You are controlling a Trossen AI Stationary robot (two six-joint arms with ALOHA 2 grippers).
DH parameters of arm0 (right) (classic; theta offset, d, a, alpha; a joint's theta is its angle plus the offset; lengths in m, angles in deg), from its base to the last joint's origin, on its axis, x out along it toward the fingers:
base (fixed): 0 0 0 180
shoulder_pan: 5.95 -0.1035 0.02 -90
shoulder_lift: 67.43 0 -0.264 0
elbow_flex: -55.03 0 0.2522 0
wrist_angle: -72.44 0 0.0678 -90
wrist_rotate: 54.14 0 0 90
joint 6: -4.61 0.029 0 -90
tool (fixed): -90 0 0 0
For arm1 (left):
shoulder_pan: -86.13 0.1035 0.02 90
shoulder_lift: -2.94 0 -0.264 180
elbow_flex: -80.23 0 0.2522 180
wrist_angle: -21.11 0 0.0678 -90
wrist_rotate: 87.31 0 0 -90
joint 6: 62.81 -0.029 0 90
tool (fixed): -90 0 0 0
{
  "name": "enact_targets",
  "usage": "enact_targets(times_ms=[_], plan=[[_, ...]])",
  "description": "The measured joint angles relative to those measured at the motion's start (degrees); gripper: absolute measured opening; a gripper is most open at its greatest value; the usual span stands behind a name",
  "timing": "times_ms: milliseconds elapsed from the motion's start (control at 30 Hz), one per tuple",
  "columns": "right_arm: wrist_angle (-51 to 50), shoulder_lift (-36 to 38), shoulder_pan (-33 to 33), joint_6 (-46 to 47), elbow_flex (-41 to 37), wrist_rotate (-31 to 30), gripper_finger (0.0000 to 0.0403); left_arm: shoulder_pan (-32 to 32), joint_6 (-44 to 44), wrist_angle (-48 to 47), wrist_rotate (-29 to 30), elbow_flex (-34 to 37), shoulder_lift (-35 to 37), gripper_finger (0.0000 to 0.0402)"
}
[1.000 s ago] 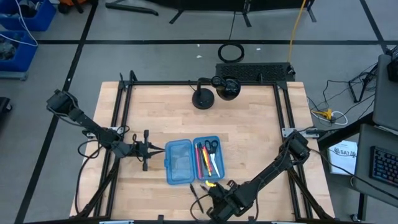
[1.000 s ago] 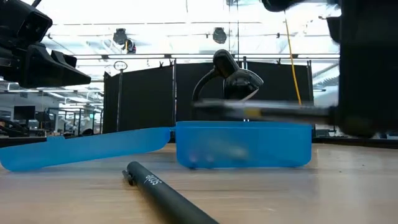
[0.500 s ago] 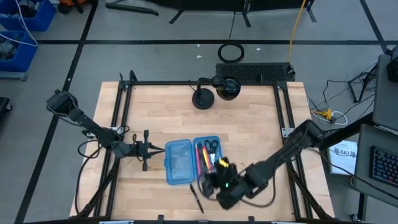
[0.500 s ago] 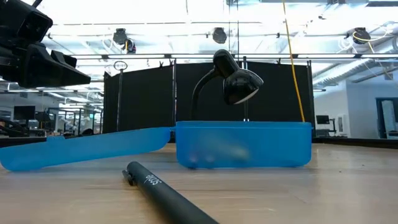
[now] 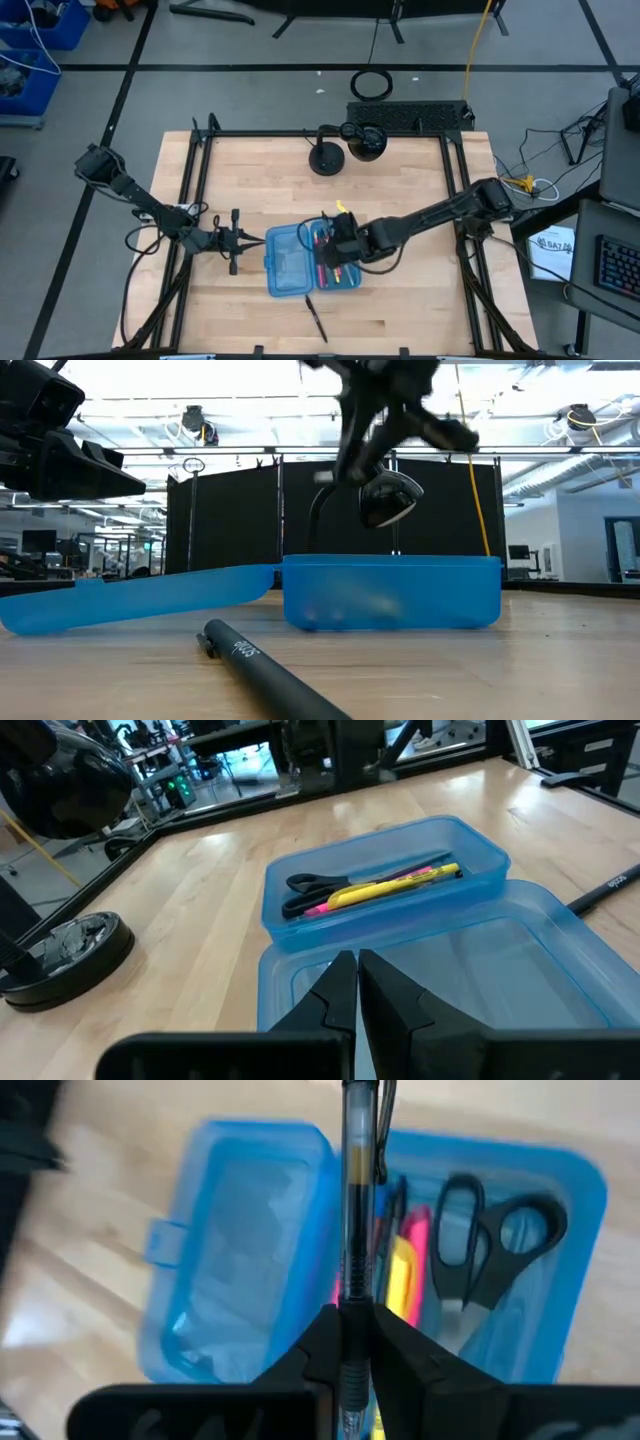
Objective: Pick & place school supplies into a supply box
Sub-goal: Put the right black pen into the blue supply box
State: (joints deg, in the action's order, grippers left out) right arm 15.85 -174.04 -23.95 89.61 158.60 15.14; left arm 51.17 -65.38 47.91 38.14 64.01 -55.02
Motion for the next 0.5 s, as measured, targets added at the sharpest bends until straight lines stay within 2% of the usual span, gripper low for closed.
enact_targets(times_ms=[267,500], plan=[[8.2,0.0,0.6,5.8,-10.7,7.3,0.0027,0.0,0.1,-0.1,0.0,0.0,0.0,0.0021],[14.7,0.0,1.3,8.9,-17.3,9.2,0.0026,0.0,0.1,-0.1,0.0,0.0,0.0,0.0021]])
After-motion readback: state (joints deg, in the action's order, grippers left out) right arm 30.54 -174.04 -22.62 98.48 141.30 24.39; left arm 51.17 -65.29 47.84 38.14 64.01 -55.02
